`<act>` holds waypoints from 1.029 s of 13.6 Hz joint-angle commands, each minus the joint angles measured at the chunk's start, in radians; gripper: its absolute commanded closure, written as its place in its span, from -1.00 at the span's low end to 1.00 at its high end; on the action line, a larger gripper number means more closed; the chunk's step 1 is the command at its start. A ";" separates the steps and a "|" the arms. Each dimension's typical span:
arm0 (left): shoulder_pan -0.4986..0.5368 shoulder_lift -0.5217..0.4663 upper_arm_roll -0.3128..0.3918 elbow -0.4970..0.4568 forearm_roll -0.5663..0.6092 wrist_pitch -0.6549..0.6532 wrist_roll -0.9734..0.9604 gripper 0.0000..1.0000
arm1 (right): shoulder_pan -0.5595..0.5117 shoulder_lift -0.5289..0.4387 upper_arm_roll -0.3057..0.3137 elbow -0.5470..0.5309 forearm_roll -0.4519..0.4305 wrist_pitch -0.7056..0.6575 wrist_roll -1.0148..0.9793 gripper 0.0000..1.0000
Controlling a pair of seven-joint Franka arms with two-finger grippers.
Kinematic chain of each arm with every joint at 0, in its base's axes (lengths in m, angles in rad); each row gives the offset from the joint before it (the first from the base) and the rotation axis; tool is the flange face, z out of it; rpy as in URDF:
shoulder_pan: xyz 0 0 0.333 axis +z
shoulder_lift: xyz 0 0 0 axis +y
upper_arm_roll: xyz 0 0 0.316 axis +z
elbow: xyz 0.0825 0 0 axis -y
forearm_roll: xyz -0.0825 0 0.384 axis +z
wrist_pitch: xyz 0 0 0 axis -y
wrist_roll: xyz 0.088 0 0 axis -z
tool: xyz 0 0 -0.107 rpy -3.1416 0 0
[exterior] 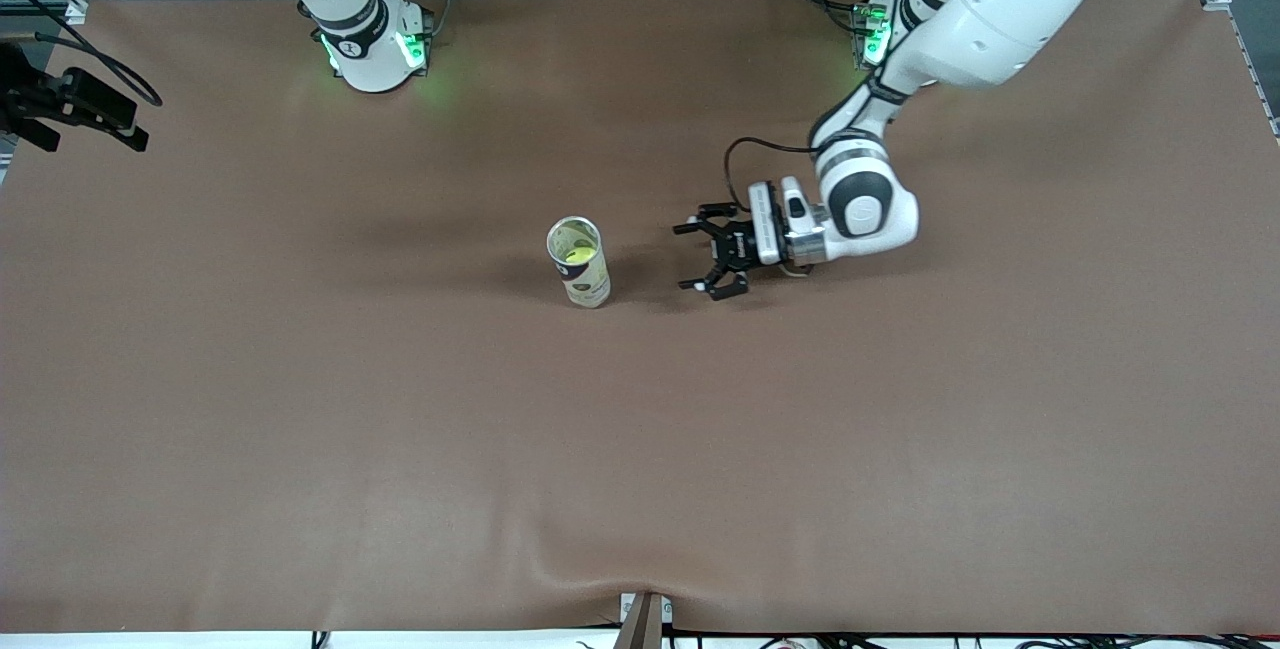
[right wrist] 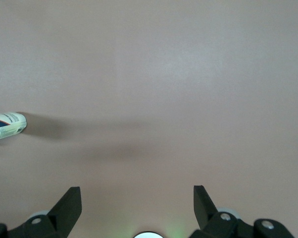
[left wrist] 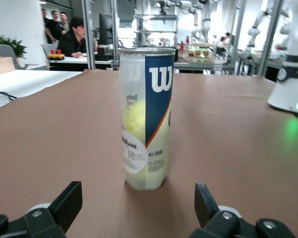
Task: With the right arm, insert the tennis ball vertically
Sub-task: 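Set the can upright on the table and open the left gripper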
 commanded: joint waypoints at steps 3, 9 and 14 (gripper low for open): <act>0.238 -0.047 -0.017 -0.029 0.407 -0.163 -0.096 -1.00 | -0.018 -0.038 0.015 -0.036 -0.012 0.006 -0.025 -1.00; 0.440 -0.047 -0.014 0.105 0.863 -0.338 -0.367 -1.00 | -0.018 -0.035 0.014 -0.038 -0.012 0.003 -0.023 -1.00; 0.526 -0.057 -0.009 0.263 1.176 -0.498 -0.630 -1.00 | -0.020 -0.035 0.014 -0.038 -0.013 -0.005 -0.025 -1.00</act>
